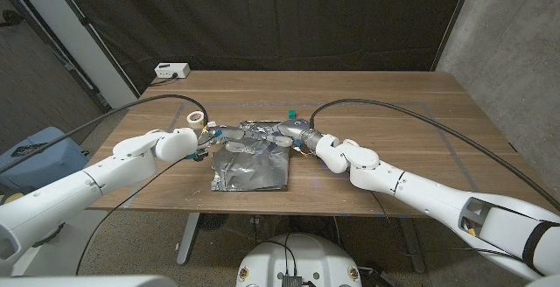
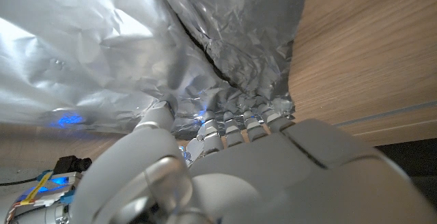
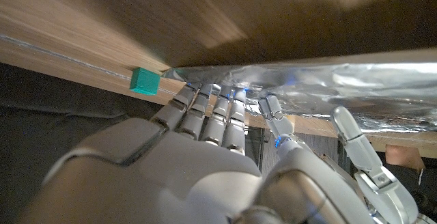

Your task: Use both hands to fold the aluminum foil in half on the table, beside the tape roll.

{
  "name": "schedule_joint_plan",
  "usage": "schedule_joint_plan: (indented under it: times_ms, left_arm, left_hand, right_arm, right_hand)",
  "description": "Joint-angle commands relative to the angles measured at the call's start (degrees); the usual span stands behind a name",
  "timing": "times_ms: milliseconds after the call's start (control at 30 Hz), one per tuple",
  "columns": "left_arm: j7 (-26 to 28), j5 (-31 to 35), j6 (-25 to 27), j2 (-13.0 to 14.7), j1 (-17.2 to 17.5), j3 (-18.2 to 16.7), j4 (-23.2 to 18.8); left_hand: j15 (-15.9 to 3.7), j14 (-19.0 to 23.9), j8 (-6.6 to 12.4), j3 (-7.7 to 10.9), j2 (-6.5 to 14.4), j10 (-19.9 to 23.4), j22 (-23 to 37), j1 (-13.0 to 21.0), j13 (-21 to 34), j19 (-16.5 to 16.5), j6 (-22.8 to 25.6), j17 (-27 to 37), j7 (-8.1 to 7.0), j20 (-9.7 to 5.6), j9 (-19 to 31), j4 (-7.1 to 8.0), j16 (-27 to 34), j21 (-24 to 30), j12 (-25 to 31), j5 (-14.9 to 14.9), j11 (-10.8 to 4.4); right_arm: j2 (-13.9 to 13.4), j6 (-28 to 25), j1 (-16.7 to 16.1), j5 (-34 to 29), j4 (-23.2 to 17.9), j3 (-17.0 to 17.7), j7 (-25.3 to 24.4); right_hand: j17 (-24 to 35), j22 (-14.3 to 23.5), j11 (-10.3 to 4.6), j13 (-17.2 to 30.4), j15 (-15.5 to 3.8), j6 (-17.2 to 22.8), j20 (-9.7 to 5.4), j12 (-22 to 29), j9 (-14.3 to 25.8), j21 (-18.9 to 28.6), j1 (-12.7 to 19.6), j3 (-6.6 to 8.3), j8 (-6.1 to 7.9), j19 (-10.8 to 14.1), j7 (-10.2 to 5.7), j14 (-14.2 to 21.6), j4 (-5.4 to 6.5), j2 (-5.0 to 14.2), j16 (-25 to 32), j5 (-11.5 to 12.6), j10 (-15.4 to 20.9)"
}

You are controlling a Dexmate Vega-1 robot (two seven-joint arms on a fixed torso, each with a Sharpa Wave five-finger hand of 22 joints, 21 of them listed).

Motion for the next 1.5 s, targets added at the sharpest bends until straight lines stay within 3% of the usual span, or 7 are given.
schedule_joint_plan:
  times_ms: [33, 567, 867, 1500]
  left_arm:
    - [-0.1, 0.2, 0.1, -0.2, -0.2, 0.2, 0.1]
    - [0.0, 0.6, 0.4, -0.8, -0.5, 0.7, 0.5]
    - [0.0, 0.5, 0.1, -1.2, -0.9, 1.0, 1.1]
    - [1.2, -0.7, 0.6, -2.9, -1.9, 1.1, 2.9]
  left_hand:
    - [0.15, 0.4, 0.18, -0.11, 0.2, 0.4, 0.2, 0.3, 0.2, 0.5, 0.5, 0.1, 0.01, -0.02, 0.1, -0.32, -0.1, 0.0, -0.1, 0.2, -0.10]
    - [0.17, 0.3, 0.15, -0.19, 0.2, 0.4, 0.2, 0.3, 0.2, 0.4, 0.4, 0.1, 0.13, 0.08, 0.1, -0.32, -0.1, 0.0, -0.2, 0.2, -0.15]
    - [0.18, 0.4, 0.17, -0.23, 0.2, 0.4, 0.2, 0.2, 0.2, 0.4, 0.5, 0.1, 0.23, 0.14, 0.1, -0.30, -0.1, 0.0, -0.2, 0.2, -0.17]
    - [0.25, 0.4, 0.16, -0.34, 0.2, 0.4, 0.2, 0.2, 0.2, 0.5, 0.4, 0.1, 0.15, 0.14, 0.1, -0.29, -0.1, 0.0, -0.2, 0.2, -0.13]
  right_arm:
    - [-0.9, 0.9, -0.5, 0.2, -1.7, 1.1, 0.4]
    - [-3.1, -4.0, -3.1, -1.2, -12.7, 3.7, 6.2]
    - [-5.6, -7.8, -7.0, -0.8, -19.3, 6.1, 9.0]
    - [-7.8, -14.6, -12.0, -0.7, -26.6, 8.5, 13.5]
  right_hand:
    - [0.0, 0.3, 0.30, 0.1, -0.71, 0.2, -0.89, 0.1, 0.2, 0.3, -0.8, -0.06, 0.27, 0.6, 0.45, 0.7, -0.31, 3.44, 0.3, 0.1, 0.2]
    - [-0.4, 0.2, 0.39, 0.1, -0.34, -0.2, -0.56, -0.1, 0.2, -0.3, -1.4, 0.12, 0.07, -0.1, 0.48, 0.1, -0.59, 3.24, -0.2, 0.1, -0.1]
    - [-0.7, 0.2, 0.49, 0.1, -0.13, -0.1, -0.43, -0.1, 0.1, -0.4, -1.6, 0.20, 0.10, -0.2, 0.59, 0.1, -0.80, 2.97, -0.3, 0.1, 0.0]
    - [-1.2, 0.2, 0.95, 0.1, 0.38, 0.3, -0.31, 0.0, 0.1, -0.8, -1.7, 0.36, 0.24, -0.4, 0.90, 0.0, -1.26, 2.42, -0.6, 0.1, 0.3]
